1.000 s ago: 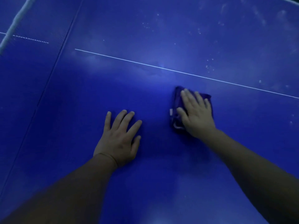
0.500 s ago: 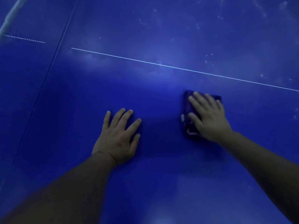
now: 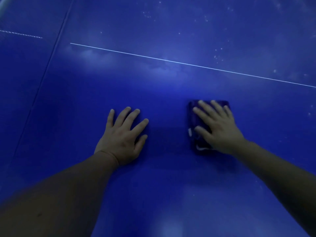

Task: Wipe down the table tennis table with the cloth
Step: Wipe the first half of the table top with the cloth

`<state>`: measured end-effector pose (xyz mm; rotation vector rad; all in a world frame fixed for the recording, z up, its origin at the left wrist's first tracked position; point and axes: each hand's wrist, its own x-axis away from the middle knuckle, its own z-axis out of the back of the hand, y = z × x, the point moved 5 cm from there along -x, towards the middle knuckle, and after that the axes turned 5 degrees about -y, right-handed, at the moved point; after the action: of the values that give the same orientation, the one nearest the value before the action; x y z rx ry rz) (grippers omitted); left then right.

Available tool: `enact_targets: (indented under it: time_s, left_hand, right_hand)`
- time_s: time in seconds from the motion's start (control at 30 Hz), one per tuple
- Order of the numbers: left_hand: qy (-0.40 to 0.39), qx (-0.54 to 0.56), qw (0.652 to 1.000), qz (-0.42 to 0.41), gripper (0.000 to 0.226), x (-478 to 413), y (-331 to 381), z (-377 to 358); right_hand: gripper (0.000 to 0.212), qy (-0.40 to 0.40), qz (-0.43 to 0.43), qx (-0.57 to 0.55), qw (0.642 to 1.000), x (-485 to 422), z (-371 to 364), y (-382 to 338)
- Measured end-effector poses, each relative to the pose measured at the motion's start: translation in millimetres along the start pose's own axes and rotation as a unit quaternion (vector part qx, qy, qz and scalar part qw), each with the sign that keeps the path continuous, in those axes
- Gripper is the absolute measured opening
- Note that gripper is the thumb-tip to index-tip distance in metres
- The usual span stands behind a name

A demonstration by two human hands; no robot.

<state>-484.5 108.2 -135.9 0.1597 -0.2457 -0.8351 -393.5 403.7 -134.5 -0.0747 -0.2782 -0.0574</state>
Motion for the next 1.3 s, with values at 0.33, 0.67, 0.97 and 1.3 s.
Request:
enact_targets:
  time_s: [0.33, 0.67, 0.97, 1.3]
  left_hand:
    - [0.014, -0.002, 0.999, -0.029, 0.055, -1, 8, -1]
    - [0.03, 0.004, 0.999, -0.031, 0.055, -2, 1, -2]
    - [0.04, 0.004, 0.999, -0.027, 0.055, -1, 0, -3]
    - [0.016, 0.002, 1.0, -0.016, 0.063, 1, 1, -1]
  right_hand:
    - [0.071, 0.026, -0.174, -0.075, 0.982, -107, 29, 5]
    - [0.069, 0.01, -0.094, -0.027, 0.995, -59, 26, 41]
    - [0.055, 0.059, 0.007, -0.028, 0.998, 65, -29, -90]
    - [0.063, 0.037, -0.126, -0.055, 0.99, 28, -14, -44]
